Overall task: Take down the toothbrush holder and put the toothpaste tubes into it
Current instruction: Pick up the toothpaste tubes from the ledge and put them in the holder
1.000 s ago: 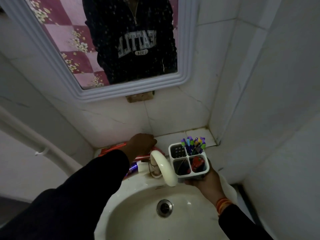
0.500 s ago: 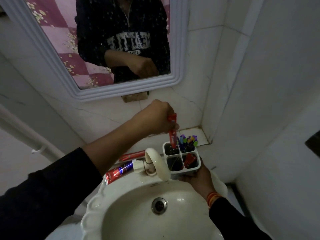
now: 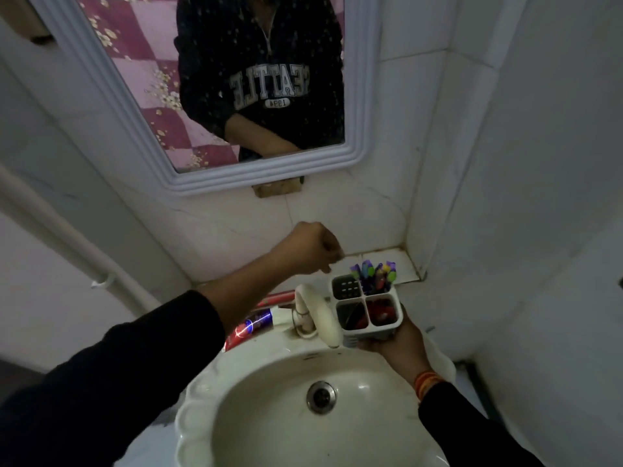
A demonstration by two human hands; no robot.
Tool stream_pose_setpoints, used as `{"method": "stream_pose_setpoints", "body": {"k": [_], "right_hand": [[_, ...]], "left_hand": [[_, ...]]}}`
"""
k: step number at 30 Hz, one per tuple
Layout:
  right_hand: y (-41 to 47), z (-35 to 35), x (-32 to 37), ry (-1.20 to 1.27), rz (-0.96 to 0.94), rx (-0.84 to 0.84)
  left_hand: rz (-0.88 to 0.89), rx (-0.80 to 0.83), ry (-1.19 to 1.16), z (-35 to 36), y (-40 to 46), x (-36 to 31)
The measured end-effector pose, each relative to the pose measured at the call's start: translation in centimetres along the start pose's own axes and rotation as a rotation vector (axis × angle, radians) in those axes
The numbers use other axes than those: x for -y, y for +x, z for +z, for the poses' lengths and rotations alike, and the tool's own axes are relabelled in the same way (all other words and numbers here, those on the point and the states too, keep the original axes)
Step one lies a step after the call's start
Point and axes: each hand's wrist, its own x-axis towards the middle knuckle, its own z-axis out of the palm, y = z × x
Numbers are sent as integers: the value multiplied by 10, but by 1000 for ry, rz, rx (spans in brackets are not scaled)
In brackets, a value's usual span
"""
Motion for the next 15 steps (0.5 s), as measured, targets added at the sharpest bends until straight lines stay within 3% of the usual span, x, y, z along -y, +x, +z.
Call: {"method": "stream_pose_setpoints", "body": {"k": [2,5,8,12,15], "right_hand": [[0,0,-3,-16,8,-21],[4,0,-10,17,17,-22],[7,-1,-16,18,18,-19],[6,0,-12,10,26,0],[8,1,-14,142,48,-6]], "left_hand": [[-61,-11,180,0,9,39],[-175,116,422,14,14,95],[-216,197,457,34,11,128],[-213,205,516,57,13,141],[-178,176,528,61,17,142]]}}
